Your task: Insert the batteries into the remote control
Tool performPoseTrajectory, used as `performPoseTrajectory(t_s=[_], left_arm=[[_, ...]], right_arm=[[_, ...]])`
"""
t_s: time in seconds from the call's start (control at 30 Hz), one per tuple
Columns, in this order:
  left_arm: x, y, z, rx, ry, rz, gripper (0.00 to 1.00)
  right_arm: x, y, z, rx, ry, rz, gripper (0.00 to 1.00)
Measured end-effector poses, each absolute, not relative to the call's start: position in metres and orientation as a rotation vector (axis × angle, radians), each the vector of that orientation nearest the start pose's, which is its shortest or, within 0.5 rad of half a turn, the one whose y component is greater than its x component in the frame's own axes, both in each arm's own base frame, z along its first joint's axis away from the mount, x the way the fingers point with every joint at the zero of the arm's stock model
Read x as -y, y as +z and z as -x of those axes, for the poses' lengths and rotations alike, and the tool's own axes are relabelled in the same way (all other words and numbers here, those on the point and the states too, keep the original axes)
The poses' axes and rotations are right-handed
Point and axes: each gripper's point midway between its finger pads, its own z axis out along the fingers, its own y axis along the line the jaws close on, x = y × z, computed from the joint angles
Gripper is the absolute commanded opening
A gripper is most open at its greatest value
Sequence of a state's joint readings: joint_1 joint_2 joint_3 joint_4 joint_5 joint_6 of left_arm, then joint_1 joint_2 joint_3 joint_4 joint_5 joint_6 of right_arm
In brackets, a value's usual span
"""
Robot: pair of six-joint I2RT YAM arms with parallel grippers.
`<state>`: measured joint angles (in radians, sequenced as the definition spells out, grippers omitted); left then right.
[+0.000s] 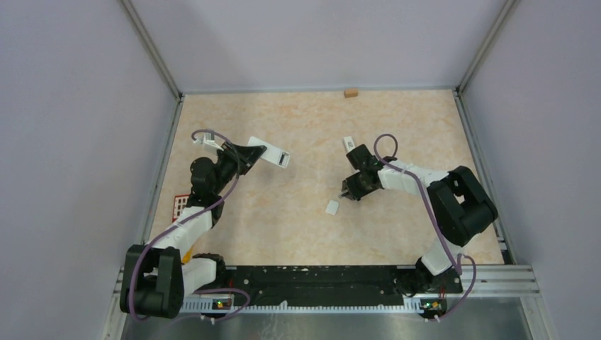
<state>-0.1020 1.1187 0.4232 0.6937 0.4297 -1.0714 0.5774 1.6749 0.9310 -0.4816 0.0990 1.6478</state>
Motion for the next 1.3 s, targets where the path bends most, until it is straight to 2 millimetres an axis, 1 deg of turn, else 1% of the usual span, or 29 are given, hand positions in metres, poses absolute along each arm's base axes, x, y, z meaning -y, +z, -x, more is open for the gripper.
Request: performPoseTrajectory(t_s=[0.17,0.2,0.27,0.37,0.6,0.67,0.77,0.87,0.9,0.93,0.97,1.03,1.17,1.3], left_arm=[[0.141,0.220,-0.337,-1.654,-1.232,0.458,0.00],[0.141,0.221,-0.336,-1.653,-1.232,0.456,0.00],[0.141,0.221,-0.336,-1.652,-1.232,0.456,0.00],[0.141,0.221,-0.336,-1.652,-1.232,0.456,0.00],[0.145,0.221,-0.333,-1.663,-1.250,0.438,0.00],[0.148,0.219,-0.332,-1.675,-1.265,0.424,0.00],[0.157,0.208,-0.329,-1.725,-1.297,0.405,0.00],[0.172,0.195,-0.326,-1.801,-1.335,0.377,0.00],[0.178,0.192,-0.325,-1.822,-1.348,0.364,0.00],[0.185,0.188,-0.323,-1.845,-1.365,0.339,0.00],[0.190,0.186,-0.322,-1.860,-1.376,0.326,0.00],[0.199,0.180,-0.320,-1.891,-1.402,0.302,0.00],[0.213,0.170,-0.316,-1.942,-1.443,0.271,0.00],[0.221,0.166,-0.312,-1.958,-1.470,0.248,0.00]], right_arm=[[-0.217,0.015,-0.285,-2.477,0.386,-1.483,0.25],[-0.217,0.015,-0.285,-2.479,0.385,-1.484,0.23],[-0.219,0.014,-0.285,-2.486,0.386,-1.483,0.15],[-0.223,0.013,-0.286,-2.498,0.399,-1.482,0.01],[-0.224,0.018,-0.287,-2.483,0.414,-1.457,0.00],[-0.217,0.019,-0.282,-2.483,0.378,-1.430,0.00],[-0.202,0.024,-0.269,-2.508,0.299,-1.379,0.00],[-0.200,0.041,-0.264,-2.527,0.324,-1.309,0.00],[-0.201,0.049,-0.264,-2.533,0.350,-1.280,0.00],[-0.207,0.063,-0.266,-2.542,0.410,-1.227,0.00],[-0.210,0.068,-0.268,-2.542,0.434,-1.208,0.00],[-0.224,0.087,-0.271,-2.553,0.531,-1.141,0.00],[-0.253,0.115,-0.270,-2.560,0.717,-1.034,0.00],[-0.273,0.131,-0.265,-2.569,0.847,-0.978,0.00]])
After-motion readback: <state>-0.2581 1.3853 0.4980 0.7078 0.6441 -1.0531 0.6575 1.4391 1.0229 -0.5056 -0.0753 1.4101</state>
